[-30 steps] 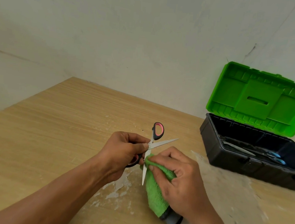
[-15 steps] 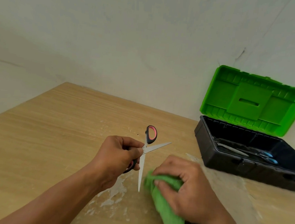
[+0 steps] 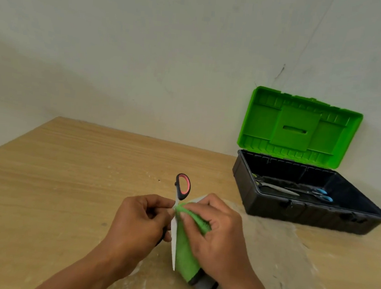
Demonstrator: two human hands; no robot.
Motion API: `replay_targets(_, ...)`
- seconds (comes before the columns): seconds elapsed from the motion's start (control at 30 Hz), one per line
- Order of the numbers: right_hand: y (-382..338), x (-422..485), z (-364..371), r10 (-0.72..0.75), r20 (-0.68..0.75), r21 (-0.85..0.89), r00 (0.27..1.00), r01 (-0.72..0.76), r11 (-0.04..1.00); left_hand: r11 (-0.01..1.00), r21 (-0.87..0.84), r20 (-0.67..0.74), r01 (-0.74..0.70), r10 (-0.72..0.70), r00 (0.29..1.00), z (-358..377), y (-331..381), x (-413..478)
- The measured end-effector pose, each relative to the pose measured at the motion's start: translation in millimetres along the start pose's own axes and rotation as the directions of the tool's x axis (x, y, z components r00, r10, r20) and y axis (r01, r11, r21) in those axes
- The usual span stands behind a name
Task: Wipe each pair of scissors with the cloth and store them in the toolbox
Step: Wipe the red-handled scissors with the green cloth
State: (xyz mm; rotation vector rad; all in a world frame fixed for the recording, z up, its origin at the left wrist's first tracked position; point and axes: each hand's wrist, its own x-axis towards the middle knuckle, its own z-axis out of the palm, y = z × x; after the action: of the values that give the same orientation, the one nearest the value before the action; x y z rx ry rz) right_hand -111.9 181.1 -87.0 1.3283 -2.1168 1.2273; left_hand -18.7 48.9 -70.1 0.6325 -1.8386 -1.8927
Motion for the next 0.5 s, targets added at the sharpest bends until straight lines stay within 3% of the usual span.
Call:
replay_targets(0.1,10.1,5.2,-4.1,0.055,-0.128,-0.083,0.990,-0.066,0.994,1.000,0.004,-0.001,-0.012,0.012,1.000,-0.9,-1.7,1.9)
replay_targets(0.23,4.1,0.1,-2.3,-0.026,0.001,-0.025,1.000,0.026,0.999,1.000,-0.004,0.017,-0.020,0.020,1.000,-0.3,-1.5,-1.4)
replay_targets(0.37,18.1,7.5,-6.0,0.062,-0.147,-0.099,0.987,-0.077,0.992,0.999,0.024,0.003,-0.027,0.027,1.000,-0.1,-3.8,2.8)
replay_targets(0.5,5.7,0.5,-3.0,-0.027,-0.003,-0.065,1.000,0.026,0.998,1.000,0.008,0.008,-0.027,0.027,1.000,-1.5,-4.7,2.3)
